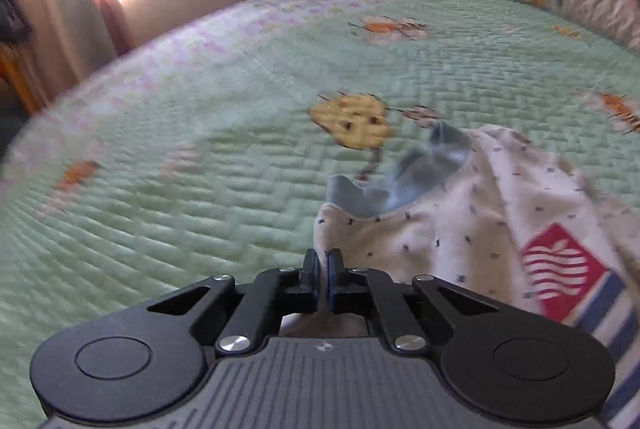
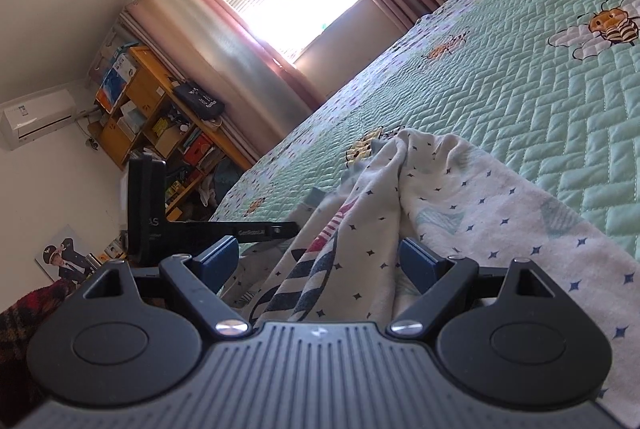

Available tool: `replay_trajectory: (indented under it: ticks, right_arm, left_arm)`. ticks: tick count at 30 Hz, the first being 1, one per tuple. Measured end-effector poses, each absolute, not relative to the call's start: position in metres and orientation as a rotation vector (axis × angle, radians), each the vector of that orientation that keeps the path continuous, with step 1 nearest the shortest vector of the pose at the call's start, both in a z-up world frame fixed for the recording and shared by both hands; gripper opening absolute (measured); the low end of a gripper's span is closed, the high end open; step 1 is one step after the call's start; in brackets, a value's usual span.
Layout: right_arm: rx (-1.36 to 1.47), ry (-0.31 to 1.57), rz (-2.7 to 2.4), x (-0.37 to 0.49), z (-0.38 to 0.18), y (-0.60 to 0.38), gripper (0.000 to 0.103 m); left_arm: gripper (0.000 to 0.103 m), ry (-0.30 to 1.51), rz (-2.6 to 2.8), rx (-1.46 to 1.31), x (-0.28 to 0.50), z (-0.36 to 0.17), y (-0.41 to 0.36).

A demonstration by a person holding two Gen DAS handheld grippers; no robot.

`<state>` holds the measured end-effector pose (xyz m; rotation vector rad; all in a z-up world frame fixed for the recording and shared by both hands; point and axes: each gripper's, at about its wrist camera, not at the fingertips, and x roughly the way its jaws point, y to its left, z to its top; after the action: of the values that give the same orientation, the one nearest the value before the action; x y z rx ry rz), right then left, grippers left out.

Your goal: Fold clothes

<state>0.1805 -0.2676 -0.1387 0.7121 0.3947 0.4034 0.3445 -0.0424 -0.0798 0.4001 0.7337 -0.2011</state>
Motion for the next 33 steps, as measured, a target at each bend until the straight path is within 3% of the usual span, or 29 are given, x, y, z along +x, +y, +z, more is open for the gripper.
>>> replay_trajectory:
  ticks: [15, 18, 20, 33]
  right_arm:
    - [0.623, 0.361, 0.449, 0.176, -0.127, -0.260, 0.088]
    - [0.630, 0.398, 0.436, 0.183, -0.135, -0.260, 0.088]
    - [0.646, 0.417, 0.429, 0.186, -0.138, -0.261, 0.088]
    - [0.669, 0.373, 0.406, 0.176, -0.132, -0.267, 0.088]
  left_arm:
    - [0.006, 0.717, 0.053, 0.550, 0.364, -0.063, 0.011]
    - [0.026, 0.724, 0.036, 0.448, 0.360, -0.064, 0.017]
    - [0.060, 0.688, 0.068, 0.349, 0.348, -0.056, 0.030]
    - [0.071, 0.870, 0.133, 0.018, 0.180, -0.074, 0.100]
